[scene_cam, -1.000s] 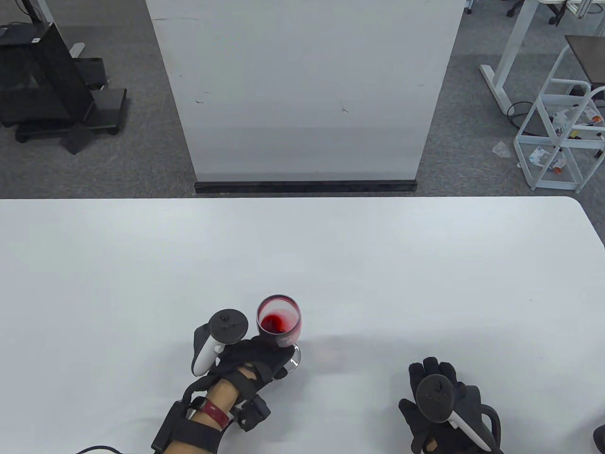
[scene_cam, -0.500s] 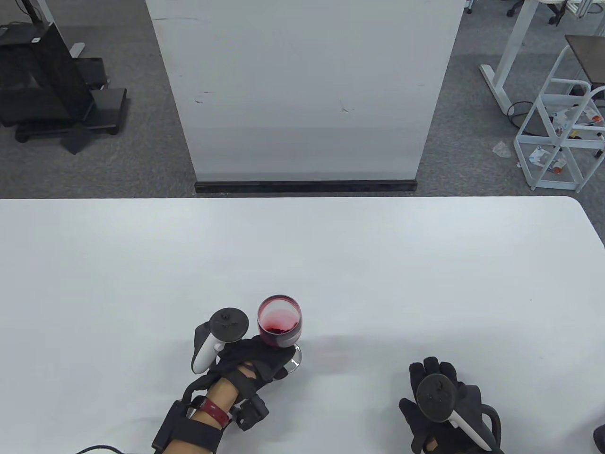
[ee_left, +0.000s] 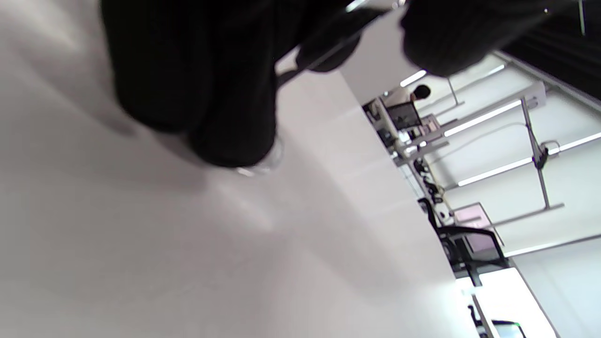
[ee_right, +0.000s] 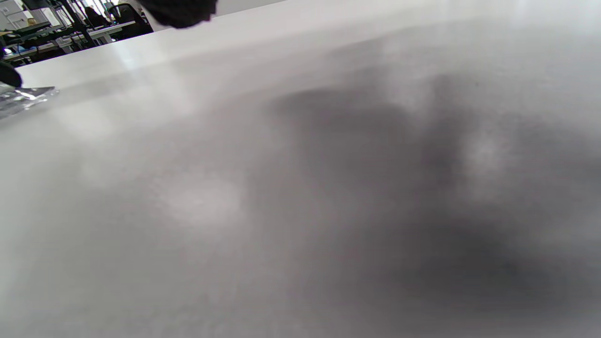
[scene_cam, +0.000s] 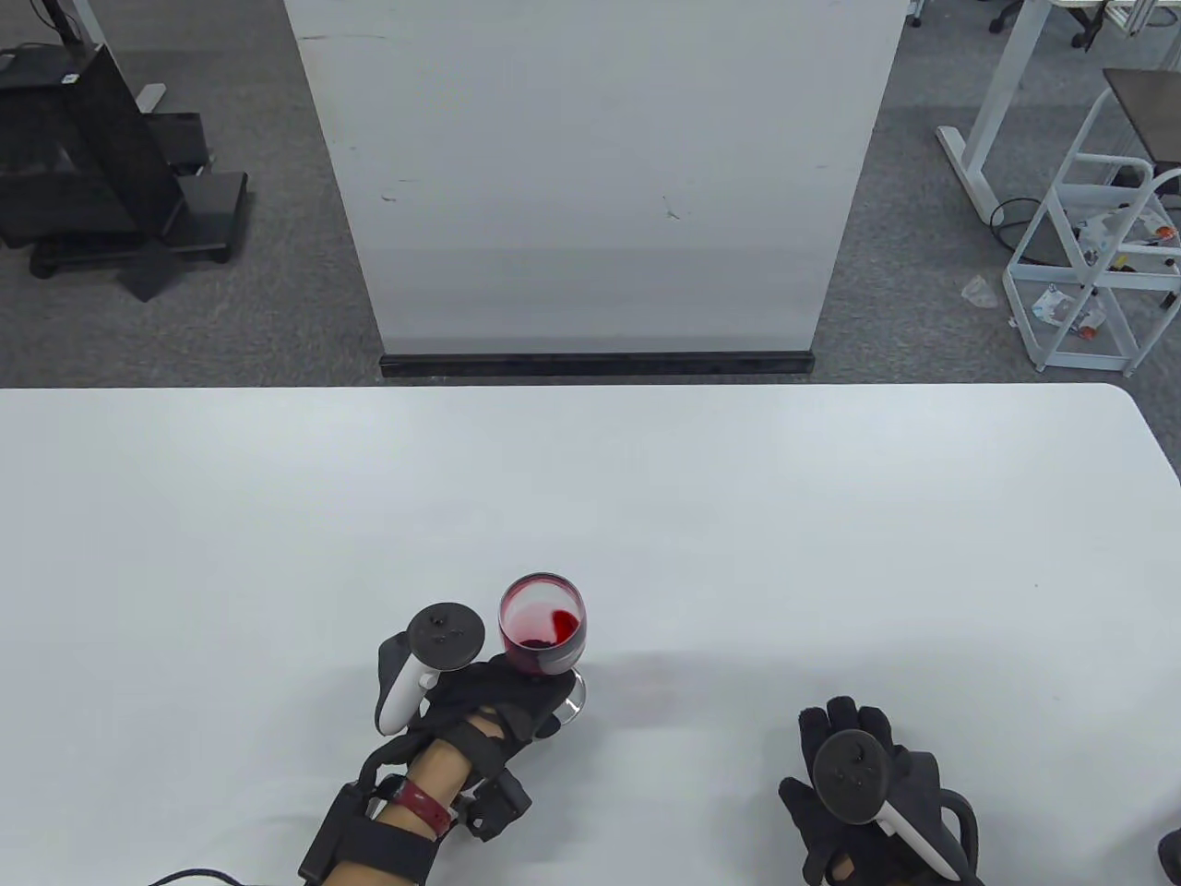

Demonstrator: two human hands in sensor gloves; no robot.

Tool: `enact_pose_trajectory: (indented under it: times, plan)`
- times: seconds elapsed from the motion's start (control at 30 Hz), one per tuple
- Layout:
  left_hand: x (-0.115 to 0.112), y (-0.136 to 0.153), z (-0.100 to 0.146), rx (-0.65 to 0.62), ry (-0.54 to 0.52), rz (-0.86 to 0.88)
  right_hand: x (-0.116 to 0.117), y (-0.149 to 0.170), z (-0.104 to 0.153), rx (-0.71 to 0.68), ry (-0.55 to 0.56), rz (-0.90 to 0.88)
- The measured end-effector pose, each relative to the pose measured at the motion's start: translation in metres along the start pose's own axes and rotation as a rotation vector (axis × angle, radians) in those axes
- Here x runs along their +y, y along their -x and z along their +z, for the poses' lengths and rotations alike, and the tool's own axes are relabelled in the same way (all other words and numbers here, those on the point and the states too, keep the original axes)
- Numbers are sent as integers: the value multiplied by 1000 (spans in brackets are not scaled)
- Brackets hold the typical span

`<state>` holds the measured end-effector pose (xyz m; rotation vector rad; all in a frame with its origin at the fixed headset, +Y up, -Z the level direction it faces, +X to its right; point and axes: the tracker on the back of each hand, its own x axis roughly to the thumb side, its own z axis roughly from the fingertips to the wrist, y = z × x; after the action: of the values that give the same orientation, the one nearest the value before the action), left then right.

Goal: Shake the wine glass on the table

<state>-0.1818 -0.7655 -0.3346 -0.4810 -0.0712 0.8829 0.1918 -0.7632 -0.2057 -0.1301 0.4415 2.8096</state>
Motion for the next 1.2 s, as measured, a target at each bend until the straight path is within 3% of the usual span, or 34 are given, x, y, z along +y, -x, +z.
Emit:
enact_pose_trajectory:
  times: [0.13,0.23,0.37,0.47,0.6,0.73,0.83,0.97,1.07,1.1,1.2]
  plan:
    - [-1,-1,-1,-21,124,-20,0,0,0,-1,1,-3]
    - [0,0,-1,4,23,8,0,0,0,0,-1,0]
    - [-1,-1,-2,-21,143,-21,0,0,0,-1,2,-4]
    - [0,0,0,5,20,8,0,0,0,1,-1,-2]
    - [-2,-1,-2,-37,142,-27,0,0,0,-2,2,-5]
    - [-2,-1,1,-2,17,1,0,0,0,-2,-3,1]
    - [-3,-1,-2,-36,144,-24,0,0,0,-3,-1,-1]
    - [-1,-1,0,-4,16,-6,0,0,0,-2,-3,1]
    - [-2,-1,-2,-40,143,-30,0,0,0,-3,-1,-1]
    - [-1,0,-2,-30,142,-18,0,0,0,-2,-2,-2]
    - [1,0,0,-4,14,-19,0,0,0,-1,-4,2]
